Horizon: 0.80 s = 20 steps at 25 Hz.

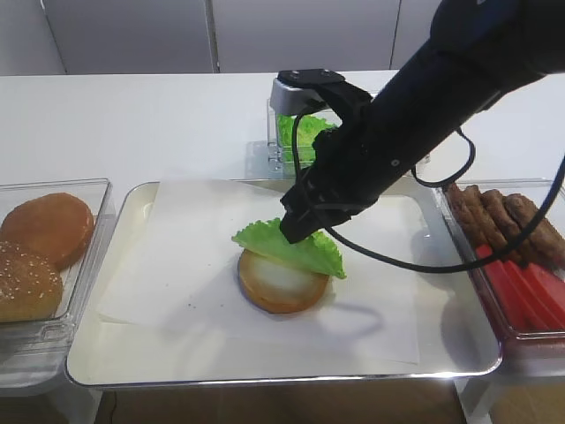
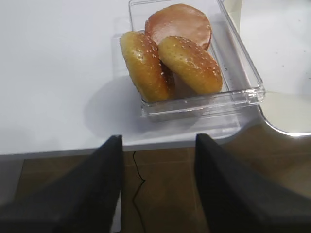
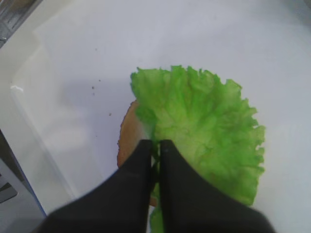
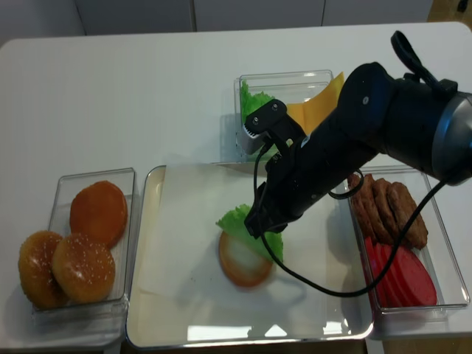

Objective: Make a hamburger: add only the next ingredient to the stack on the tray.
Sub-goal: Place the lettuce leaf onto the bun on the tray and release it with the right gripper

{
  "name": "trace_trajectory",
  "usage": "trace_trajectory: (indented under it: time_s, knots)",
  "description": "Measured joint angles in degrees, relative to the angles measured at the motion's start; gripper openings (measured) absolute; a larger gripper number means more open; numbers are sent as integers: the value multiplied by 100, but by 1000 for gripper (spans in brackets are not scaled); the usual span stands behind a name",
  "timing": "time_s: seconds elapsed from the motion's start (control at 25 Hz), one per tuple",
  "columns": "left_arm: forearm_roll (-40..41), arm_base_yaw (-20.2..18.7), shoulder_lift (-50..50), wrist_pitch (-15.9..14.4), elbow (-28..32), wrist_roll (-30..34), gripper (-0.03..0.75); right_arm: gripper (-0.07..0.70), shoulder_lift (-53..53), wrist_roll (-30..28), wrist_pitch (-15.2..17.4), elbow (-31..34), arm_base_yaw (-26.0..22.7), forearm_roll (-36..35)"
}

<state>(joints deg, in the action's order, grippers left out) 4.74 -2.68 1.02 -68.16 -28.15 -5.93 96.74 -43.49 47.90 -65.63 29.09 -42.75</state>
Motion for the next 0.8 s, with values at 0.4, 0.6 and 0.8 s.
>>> trace_trajectory:
  time_s: [0.4, 0.6, 0.8]
  knots:
    - [0, 0, 0, 0, 0, 0, 355, 95, 0, 0, 141, 0, 0, -21]
    - [0, 0, 0, 0, 0, 0, 355, 251, 0, 40, 371, 0, 0, -27]
    - [0, 0, 0, 0, 0, 0, 355, 515, -187, 152, 421, 0, 0, -27]
